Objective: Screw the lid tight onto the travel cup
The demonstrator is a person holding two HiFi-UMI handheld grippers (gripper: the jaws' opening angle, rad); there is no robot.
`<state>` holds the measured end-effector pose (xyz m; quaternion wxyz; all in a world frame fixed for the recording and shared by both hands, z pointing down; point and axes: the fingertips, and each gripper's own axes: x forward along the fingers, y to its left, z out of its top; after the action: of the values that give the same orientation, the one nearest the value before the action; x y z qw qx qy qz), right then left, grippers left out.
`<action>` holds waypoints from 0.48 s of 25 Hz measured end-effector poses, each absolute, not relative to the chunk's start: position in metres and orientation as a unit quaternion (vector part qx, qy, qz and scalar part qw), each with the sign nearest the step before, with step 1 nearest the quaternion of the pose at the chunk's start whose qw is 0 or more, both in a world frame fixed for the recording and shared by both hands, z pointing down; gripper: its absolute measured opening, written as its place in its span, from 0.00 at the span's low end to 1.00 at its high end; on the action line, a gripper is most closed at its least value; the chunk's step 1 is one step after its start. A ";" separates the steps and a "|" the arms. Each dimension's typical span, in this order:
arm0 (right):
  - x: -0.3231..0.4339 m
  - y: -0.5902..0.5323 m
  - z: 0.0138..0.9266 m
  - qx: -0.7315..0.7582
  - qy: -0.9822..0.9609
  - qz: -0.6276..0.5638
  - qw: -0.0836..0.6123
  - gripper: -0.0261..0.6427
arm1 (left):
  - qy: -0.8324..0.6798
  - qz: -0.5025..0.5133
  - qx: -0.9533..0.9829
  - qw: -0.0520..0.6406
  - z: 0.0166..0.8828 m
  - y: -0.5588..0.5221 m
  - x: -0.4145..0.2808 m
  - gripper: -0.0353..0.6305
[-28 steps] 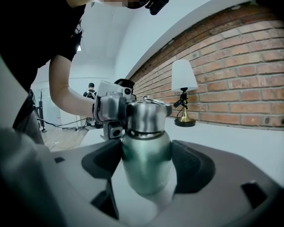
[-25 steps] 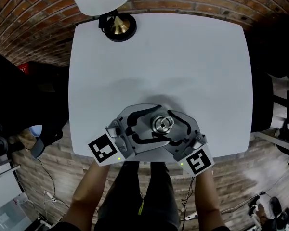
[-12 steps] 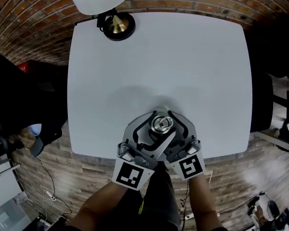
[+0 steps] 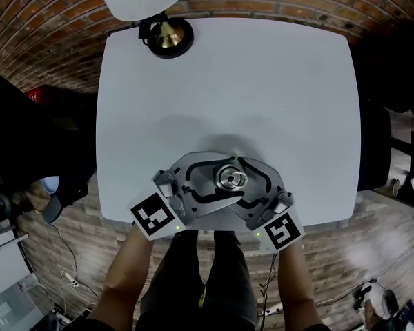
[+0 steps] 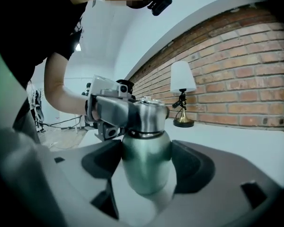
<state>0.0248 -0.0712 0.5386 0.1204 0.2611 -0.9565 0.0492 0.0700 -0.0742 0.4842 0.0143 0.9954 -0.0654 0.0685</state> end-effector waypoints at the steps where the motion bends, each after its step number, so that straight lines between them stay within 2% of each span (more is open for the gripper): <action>1: 0.025 -0.071 0.539 0.259 -0.957 0.052 0.123 0.51 | -0.055 0.068 0.996 0.017 0.485 -0.073 0.071 0.44; 6: 0.025 -0.070 0.540 0.266 -0.955 0.052 0.122 0.51 | -0.072 0.063 0.995 0.036 0.488 -0.073 0.067 0.45; 8: 0.025 -0.070 0.539 0.268 -0.955 0.044 0.121 0.51 | -0.115 0.042 0.991 0.061 0.488 -0.074 0.062 0.54; 12: 0.025 -0.070 0.539 0.276 -0.953 0.047 0.114 0.51 | -0.204 0.044 0.976 0.064 0.496 -0.073 0.058 0.55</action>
<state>0.0251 -0.0704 0.5390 0.1140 0.2763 -0.9531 0.0469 0.0578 -0.0726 0.4960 0.0644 0.9759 -0.2038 0.0436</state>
